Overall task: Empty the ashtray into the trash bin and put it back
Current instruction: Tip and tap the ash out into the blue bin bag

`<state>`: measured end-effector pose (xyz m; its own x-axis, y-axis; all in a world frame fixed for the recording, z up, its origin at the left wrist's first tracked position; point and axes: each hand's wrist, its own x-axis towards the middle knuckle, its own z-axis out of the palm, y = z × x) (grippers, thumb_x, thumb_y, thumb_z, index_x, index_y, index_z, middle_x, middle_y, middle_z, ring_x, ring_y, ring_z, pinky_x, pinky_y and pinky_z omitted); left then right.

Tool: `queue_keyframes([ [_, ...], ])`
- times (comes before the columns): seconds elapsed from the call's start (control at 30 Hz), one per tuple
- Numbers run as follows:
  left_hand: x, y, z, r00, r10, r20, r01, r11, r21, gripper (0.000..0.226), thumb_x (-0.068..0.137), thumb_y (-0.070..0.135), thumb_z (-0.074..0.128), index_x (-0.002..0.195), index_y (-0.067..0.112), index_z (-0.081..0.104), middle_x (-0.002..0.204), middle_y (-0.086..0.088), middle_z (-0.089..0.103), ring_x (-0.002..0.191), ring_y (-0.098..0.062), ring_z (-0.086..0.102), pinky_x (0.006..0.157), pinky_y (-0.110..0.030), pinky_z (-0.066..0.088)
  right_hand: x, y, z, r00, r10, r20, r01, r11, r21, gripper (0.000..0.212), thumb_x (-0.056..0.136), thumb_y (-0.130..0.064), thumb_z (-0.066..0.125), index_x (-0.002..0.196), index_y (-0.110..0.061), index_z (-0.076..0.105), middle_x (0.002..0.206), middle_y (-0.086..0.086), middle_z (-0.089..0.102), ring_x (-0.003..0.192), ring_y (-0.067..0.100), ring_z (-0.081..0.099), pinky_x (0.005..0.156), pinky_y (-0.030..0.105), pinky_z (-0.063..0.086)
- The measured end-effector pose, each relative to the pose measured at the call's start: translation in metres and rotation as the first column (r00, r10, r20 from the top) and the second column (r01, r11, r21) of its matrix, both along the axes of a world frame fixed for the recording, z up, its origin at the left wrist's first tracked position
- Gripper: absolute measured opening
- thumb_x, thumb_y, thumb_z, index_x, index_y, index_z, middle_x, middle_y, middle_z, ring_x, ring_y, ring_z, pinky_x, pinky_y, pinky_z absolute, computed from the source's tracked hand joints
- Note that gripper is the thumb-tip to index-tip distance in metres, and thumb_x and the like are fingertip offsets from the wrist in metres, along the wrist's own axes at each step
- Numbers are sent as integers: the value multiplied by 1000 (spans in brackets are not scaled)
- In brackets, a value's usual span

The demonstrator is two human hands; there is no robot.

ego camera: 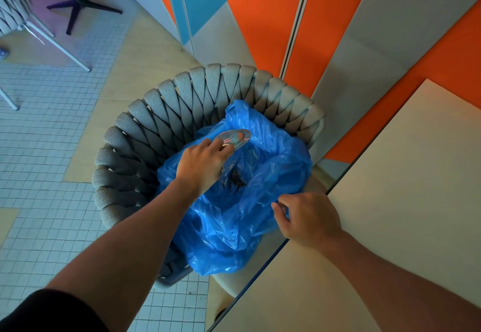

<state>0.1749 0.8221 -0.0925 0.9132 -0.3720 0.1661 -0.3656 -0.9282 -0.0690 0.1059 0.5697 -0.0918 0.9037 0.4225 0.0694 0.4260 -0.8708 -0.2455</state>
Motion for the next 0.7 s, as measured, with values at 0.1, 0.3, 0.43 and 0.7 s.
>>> queue_keyframes([
  [0.1,1,0,-1,1000,3,3,-3,1000,4,38,73,7,74,109,14,64,78,-6,59,65,-27,56,42,-30,40,0,0,-1,1000,0,3,0,1000,-9,39,89,-42,48,56,-21,48,44,-6,47,38,11,36,43,21,15],
  [0.3,1,1,-2,999,-19,38,20,1000,-11,38,69,6,77,105,11,65,75,-7,58,61,-27,55,41,-29,39,0,0,-2,1000,1,5,-1,1000,-1,39,89,-42,49,56,-22,48,43,-6,48,38,11,37,44,20,17],
  [0.43,1,0,-3,999,-31,42,32,999,-23,37,71,7,76,105,11,64,77,-8,59,62,-28,55,42,-31,41,0,-1,-3,1000,0,10,0,1000,-8,38,89,-42,50,57,-21,49,44,-6,50,38,12,40,44,21,20],
  [0.7,10,-4,-11,927,300,-227,-374,791,-484,13,94,19,49,83,13,45,71,-3,50,57,-23,46,46,-32,33,0,0,-2,1000,0,17,0,1000,-4,38,89,-41,51,57,-21,51,45,-6,50,38,12,40,44,21,20],
])
